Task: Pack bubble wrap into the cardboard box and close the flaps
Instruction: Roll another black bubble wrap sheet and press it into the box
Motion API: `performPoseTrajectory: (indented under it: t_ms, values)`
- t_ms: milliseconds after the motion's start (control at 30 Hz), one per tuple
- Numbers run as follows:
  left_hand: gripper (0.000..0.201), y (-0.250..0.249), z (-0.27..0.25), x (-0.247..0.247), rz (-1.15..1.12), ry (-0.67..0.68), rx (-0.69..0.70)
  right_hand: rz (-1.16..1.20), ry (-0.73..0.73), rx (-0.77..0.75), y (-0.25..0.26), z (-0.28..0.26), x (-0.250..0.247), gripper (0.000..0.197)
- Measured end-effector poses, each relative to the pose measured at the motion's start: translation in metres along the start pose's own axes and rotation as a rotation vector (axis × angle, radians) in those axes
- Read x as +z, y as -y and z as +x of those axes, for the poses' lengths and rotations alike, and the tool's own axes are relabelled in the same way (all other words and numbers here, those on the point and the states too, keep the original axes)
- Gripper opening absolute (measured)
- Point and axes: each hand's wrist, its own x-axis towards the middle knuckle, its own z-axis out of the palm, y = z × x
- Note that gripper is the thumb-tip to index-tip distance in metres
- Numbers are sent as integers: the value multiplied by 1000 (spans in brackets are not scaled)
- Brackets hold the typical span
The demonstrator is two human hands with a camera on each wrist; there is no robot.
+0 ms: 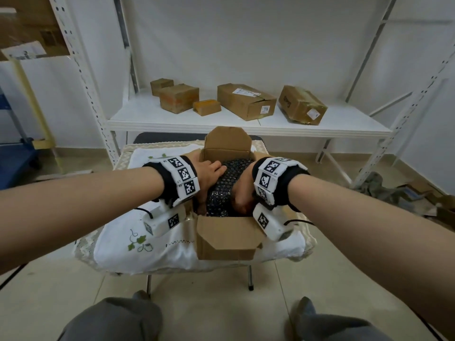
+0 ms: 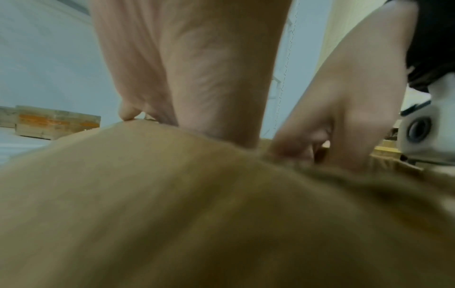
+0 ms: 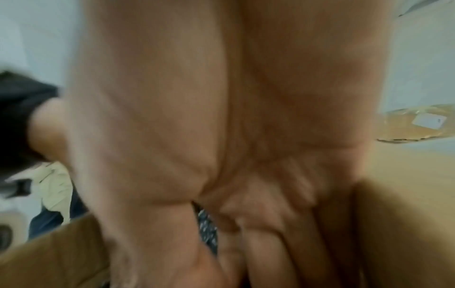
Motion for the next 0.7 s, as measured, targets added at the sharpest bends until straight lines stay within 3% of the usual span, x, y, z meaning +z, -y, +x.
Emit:
performPoseTrajectory:
  t_ms: [100,200,333,467,533,600,700]
  values:
    - [144,0,-3,0,-54,-19,-14,93,-181,-63,-6,-6,-26,15]
    - [144,-4,-9,0,-65,-1,-19,-83,-441,15,-9,-9,-54,15]
    - [142,-4,-8,0,-80,2,-33,-206,-230,115,-10,14,-61,15]
    - [147,2,-2,4,-109,-23,41,-55,-41,108,-18,38,-66,30]
    - [146,5,4,3,-122,-43,73,-21,40,95,-20,46,-63,27]
    - [144,7,7,1,-144,-54,95,-20,79,85,-17,50,-55,23]
    - [140,7,5,-1,-147,-66,106,-30,-16,53,-15,42,-54,25]
